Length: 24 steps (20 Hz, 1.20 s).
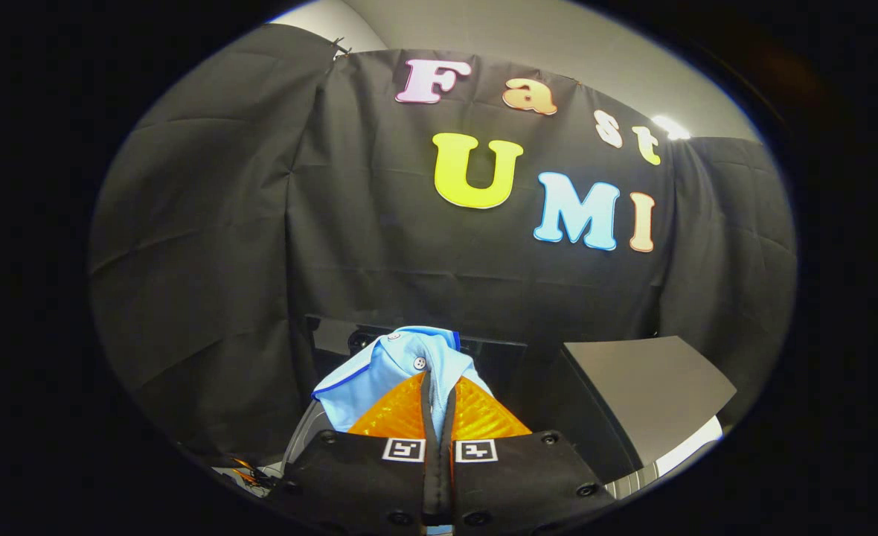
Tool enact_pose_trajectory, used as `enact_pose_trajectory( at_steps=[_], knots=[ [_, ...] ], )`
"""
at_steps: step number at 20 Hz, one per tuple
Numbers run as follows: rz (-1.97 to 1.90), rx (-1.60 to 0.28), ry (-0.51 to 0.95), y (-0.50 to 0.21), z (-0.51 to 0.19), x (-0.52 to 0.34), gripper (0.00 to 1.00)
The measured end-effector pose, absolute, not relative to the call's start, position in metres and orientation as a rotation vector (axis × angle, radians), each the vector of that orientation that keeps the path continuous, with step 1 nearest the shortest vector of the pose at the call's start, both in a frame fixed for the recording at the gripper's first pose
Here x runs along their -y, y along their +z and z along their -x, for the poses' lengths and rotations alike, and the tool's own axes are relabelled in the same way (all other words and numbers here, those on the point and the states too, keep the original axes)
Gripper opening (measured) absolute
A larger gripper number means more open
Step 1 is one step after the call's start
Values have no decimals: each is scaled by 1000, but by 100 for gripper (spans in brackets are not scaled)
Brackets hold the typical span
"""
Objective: Put the clothes into the washing machine and then close the washing machine lid.
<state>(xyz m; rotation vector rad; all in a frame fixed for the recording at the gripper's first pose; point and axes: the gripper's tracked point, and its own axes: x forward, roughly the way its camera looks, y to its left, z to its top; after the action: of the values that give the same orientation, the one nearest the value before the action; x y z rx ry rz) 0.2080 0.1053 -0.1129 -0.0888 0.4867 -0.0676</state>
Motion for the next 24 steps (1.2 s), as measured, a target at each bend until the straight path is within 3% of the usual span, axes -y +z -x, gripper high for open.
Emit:
enact_pose_trajectory(
  at_steps=[24],
  knots=[
    [69,-714,-20,-307,-205,-137,2]
  ],
)
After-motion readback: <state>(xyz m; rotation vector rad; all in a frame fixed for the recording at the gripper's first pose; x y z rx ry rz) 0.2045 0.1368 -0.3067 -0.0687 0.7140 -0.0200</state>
